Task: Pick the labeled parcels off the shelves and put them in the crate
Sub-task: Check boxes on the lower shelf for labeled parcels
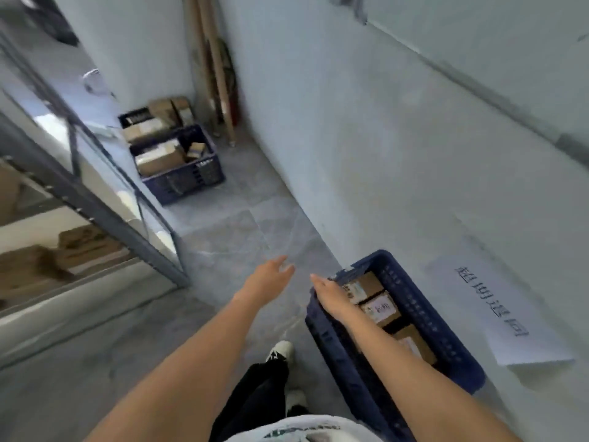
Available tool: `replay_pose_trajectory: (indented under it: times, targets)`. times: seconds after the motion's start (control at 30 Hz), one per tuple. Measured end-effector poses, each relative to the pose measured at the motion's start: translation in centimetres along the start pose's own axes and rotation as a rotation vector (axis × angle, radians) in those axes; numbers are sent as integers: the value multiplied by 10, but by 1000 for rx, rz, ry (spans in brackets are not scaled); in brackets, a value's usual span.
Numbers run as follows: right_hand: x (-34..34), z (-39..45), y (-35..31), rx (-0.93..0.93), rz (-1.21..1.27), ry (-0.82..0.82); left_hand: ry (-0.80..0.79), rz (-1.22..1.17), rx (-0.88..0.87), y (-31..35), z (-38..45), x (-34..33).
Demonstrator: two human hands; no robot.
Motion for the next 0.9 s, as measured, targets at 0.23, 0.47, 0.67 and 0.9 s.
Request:
replay_pose_trajectory:
  times: [0.23,0.47,0.67,0.9]
  targets:
    - [-132,-34,-150,427,-534,-247,315,32,230,-149,-115,121]
    - [-290,-78,-265,683,-759,-362,522,-119,423,-305,-226,189]
    - [-425,-114,-326,863,-929,-385,637,-244,551,-409,-317,212]
    - [-544,-143,-367,951,-1145,-520,741,-328,709,-506,-390,213]
Point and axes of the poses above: each hand's wrist, its own z-axis towards the middle knuckle, its own x-axis out of the back of the hand, y = z × x, the point moved 3 cm from there along z, towards the middle knuckle, and after that the axes turned 1 degree about -y, right-handed, at the moved point
